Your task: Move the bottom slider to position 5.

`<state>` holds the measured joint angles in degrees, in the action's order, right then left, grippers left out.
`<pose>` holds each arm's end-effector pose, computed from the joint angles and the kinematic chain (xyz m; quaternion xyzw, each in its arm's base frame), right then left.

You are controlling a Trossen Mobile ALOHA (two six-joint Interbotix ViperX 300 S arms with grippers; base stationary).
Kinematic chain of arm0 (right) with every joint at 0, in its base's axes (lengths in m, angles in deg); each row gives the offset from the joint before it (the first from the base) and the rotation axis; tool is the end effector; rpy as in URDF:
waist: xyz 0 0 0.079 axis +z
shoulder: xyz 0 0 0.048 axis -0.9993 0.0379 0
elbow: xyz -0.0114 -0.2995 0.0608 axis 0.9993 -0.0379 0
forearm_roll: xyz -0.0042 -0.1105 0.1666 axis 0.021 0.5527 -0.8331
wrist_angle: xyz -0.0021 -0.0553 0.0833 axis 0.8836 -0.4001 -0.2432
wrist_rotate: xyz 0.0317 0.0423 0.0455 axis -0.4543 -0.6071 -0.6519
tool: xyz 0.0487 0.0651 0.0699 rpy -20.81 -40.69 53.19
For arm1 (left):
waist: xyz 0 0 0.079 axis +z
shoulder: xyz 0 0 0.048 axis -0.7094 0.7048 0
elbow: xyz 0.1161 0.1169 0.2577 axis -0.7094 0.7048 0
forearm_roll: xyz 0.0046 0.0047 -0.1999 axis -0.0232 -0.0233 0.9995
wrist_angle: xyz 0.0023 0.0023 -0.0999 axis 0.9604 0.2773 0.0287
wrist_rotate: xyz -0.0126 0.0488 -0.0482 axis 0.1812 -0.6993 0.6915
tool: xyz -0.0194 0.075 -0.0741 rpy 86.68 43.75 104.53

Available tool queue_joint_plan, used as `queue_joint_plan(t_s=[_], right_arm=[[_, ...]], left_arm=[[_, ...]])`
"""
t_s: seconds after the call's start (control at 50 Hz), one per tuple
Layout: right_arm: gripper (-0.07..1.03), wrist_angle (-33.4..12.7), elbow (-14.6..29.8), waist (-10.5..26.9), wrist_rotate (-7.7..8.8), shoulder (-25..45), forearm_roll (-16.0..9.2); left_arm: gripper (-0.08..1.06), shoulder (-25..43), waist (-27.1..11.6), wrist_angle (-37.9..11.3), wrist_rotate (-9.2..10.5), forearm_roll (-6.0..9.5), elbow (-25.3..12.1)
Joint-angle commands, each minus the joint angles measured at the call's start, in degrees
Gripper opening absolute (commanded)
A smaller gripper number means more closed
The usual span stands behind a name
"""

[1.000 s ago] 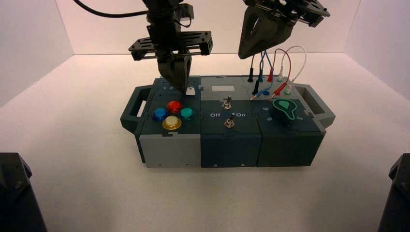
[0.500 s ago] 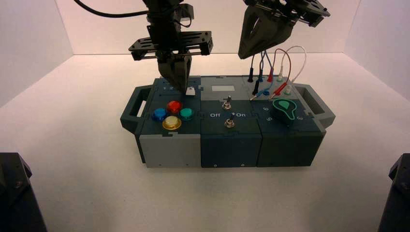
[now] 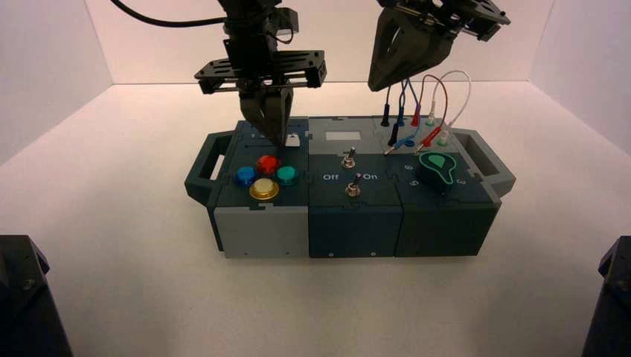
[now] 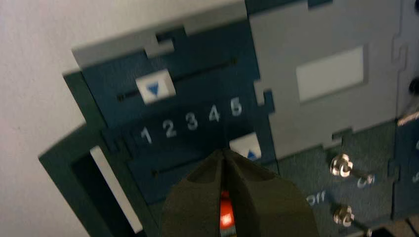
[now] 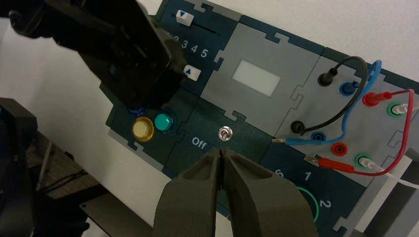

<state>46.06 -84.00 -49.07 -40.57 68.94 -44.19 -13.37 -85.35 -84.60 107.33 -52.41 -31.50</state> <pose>0.2125 0.2085 0.1295 -0.0128 0.5337 0.2803 0.7978 0.2515 -0.2339 0.0358 0.0415 0.6757 -0.1490 0.7208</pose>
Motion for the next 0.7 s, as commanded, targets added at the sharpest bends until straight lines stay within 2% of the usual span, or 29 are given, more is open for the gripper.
queue_joint_plan(t_s=[0.02,0.16,0.44,0.62,0.7], right_arm=[[-0.02,-0.2,1.5,0.2,-0.09,-1.4,-0.2],[-0.02,-0.5,1.5,0.2,-0.09,-1.6,-0.2],[-0.02,-0.7,1.3,0.2,-0.09,-2.3,-0.2],[-0.02,-0.7,1.2,0.2,-0.09,-2.4,-0.2],[-0.02,-0.7,1.2,0.2,-0.09,-2.4,-0.2]], left_arm=[[-0.03,-3.1,-0.4,-0.5,0.0,0.09,-0.3],[-0.03,-4.1,-0.4,-0.9,0.0,0.09,0.0],[-0.03,-3.8,-0.3,-0.7,0.0,-0.97,-0.2],[-0.03,-2.6,-0.3,-0.8,0.0,-3.08,0.0],[-0.03,-2.3,-0.2,-0.7,0.0,-3.25,-0.2]])
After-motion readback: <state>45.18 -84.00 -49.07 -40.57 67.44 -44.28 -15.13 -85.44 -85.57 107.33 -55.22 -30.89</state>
